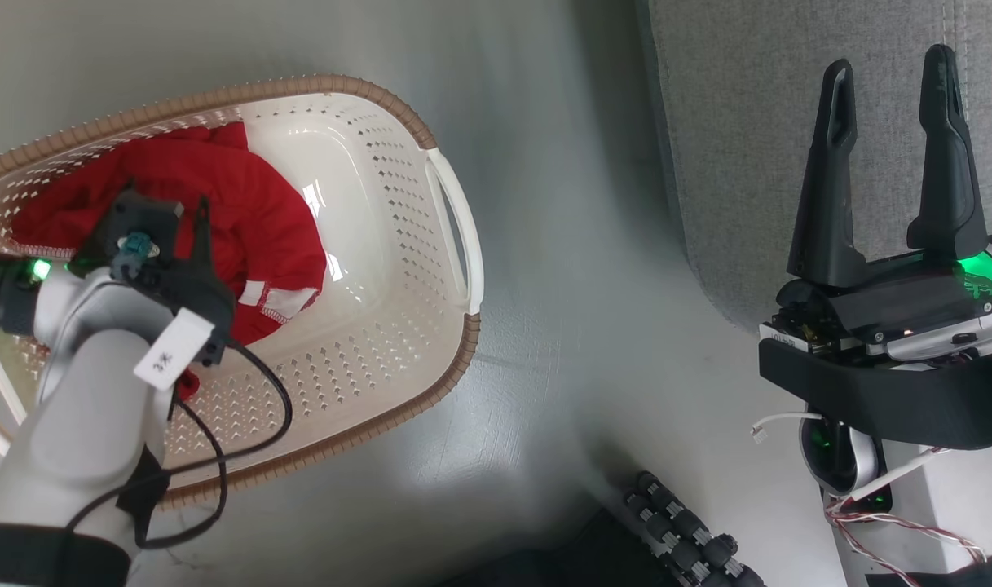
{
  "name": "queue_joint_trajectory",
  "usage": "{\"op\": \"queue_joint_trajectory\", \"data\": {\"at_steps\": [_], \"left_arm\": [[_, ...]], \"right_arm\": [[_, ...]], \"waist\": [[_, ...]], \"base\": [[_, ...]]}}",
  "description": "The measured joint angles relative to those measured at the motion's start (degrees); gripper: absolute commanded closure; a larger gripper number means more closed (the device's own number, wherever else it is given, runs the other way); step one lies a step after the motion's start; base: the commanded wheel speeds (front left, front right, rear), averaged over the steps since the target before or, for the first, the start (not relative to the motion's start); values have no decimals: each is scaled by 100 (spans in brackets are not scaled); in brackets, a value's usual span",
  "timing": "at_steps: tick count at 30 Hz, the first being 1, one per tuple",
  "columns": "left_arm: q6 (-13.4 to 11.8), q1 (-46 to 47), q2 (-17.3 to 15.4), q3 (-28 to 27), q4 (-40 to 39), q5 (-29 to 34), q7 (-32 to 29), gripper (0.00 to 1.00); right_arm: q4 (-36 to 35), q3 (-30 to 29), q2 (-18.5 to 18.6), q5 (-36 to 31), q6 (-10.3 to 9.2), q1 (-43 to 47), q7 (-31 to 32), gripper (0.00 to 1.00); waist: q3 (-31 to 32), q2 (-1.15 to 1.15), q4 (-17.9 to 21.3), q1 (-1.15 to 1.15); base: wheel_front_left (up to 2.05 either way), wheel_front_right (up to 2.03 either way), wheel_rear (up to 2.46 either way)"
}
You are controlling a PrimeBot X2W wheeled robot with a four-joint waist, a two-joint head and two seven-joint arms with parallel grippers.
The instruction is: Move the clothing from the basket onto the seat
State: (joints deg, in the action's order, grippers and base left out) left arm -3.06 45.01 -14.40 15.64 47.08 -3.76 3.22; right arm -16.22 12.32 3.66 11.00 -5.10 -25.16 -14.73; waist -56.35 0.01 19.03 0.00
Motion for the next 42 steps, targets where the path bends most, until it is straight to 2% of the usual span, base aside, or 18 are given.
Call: {"op": "queue_joint_trajectory", "data": {"at_steps": [22, 24, 26, 27, 35, 42], "left_arm": [[-196, 542, 71, 277, 921, 380, -135, 0], [-198, 558, 96, 291, 1001, 386, -170, 56], [-198, 590, 115, 293, 1058, 385, -170, 94], [-198, 616, 131, 294, 1093, 385, -170, 100], [-189, 634, 222, 154, 1151, 243, 24, 100], [19, 601, 281, -158, 1006, -237, 591, 100]], "right_arm": [[-54, -5, -42, -87, -43, 284, 0, 0], [-64, -8, -44, -94, -43, 342, 0, 0], [-62, -9, -45, -97, -44, 365, 0, 0], [-62, -10, -47, -97, -43, 363, 0, 0], [-32, -35, -57, -94, -44, 305, 0, 0], [226, 57, -67, 0, -9, -27, 0, 0]], "waist": [[-103, -1, -9, -1], [-108, -1, -9, -1], [-114, -1, -11, -1], [-116, -1, -13, -1], [-106, -1, -18, -1], [9, -1, 57, 0]], "base": [[0, 0, 0], [0, 0, 0], [0, 0, 0], [0, 0, 0], [0, 0, 0], [0, 0, 0]]}}
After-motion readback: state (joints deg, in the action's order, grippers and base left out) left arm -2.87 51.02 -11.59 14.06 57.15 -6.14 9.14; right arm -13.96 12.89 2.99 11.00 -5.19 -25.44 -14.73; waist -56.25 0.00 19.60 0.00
